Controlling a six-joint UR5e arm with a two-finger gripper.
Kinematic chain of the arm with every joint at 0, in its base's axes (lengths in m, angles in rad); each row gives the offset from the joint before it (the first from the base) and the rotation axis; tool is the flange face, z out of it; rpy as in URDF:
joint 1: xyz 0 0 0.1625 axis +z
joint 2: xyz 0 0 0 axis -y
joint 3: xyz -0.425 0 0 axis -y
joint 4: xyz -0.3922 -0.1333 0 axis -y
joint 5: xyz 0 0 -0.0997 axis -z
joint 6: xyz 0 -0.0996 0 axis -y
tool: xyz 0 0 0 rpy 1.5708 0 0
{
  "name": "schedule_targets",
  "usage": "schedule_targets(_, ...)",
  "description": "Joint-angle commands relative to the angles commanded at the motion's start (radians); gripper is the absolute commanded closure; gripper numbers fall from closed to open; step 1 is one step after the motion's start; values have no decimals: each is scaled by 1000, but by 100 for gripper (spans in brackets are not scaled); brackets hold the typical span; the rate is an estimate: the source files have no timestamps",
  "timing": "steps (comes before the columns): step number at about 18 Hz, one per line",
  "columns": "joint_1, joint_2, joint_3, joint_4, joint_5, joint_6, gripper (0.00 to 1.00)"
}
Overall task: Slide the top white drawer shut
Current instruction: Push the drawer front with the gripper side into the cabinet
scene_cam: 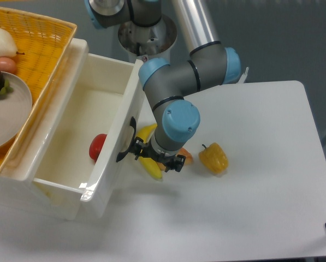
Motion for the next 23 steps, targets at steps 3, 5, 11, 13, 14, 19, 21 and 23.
schedule_targets(3, 0, 8, 0, -2, -12, 0, 0)
schedule_targets(5, -8, 9, 0, -2, -18, 0, 0)
schedule_targets(11, -25, 22, -2, -17, -22, 0, 0)
schedule_targets(13, -26, 22, -5, -17, -22, -2, 0)
schedule_targets(14, -26, 22, -5, -17, -20, 0, 0)
schedule_targets(19, -38, 31, -6, -25, -22, -2, 0)
schedule_targets(21, -44, 35, -6, -28, -22, -2, 0)
schedule_targets(23, -48, 44, -6, -41, -25, -2, 0)
